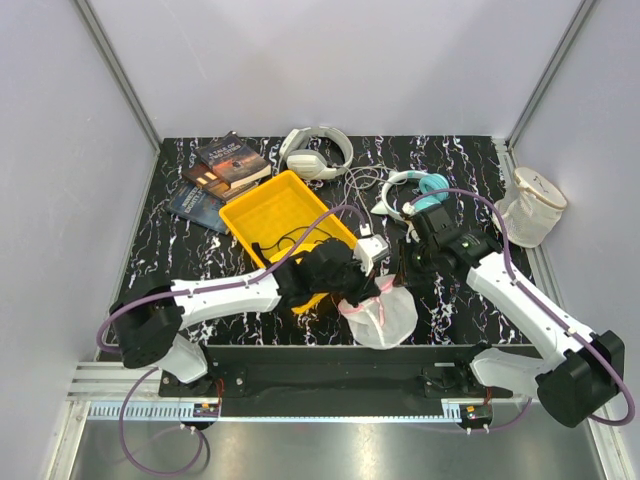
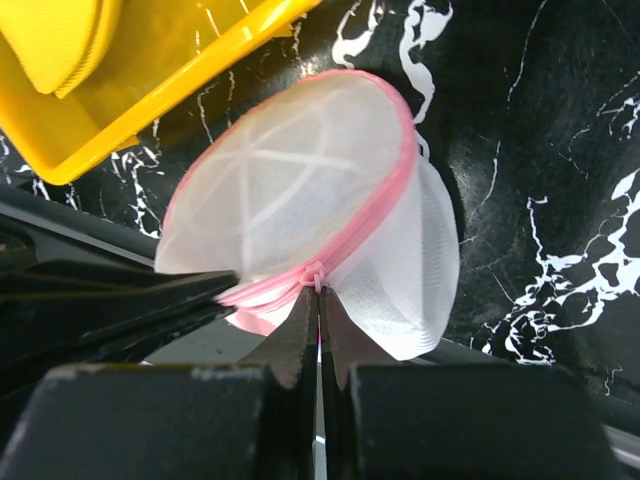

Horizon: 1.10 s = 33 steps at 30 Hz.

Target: Unzip the laundry bag and remove the bra

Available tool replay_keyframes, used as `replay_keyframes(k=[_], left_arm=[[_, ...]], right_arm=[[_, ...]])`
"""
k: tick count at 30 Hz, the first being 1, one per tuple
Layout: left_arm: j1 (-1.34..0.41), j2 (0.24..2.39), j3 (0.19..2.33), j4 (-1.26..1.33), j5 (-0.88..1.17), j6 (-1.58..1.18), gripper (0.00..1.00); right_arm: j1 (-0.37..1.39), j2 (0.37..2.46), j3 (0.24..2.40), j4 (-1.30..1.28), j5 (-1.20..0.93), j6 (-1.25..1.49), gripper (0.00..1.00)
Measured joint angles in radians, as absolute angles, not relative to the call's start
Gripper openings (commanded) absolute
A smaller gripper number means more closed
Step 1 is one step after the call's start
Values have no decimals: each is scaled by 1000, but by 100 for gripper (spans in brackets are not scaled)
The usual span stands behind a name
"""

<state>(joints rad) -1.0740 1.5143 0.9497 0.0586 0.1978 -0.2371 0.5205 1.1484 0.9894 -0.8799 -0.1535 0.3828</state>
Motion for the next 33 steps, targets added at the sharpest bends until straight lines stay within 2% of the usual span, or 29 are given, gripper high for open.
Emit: replay_keyframes(k=[12, 13, 15, 16, 18, 20, 29, 33], left_arm=[[-1112, 1401, 820, 83, 189, -193, 0], [-1115, 1395, 813, 84, 187, -192, 13], [-1118, 1386, 807, 84, 184, -194, 29], [-1119, 1384, 807, 81, 183, -199, 54], [-1121, 1378, 808, 62, 183, -203, 68], [-1124, 1374, 811, 31, 179, -217, 75], [-1127, 1374, 970, -28, 137, -244, 73], [-1127, 1391, 1023, -28, 118, -245, 63]], right_arm=[[500, 1181, 989, -888, -149, 382, 0], [499, 1181, 989, -888, -151, 382, 0], [498, 1181, 989, -888, -159, 380, 0], [497, 1181, 989, -888, -165, 377, 0], [493, 1174, 989, -886, -177, 368, 0], [488, 1159, 989, -884, -187, 361, 0], [513, 1074, 995, -880, -270, 353, 0], [544, 1069, 995, -881, -284, 353, 0]])
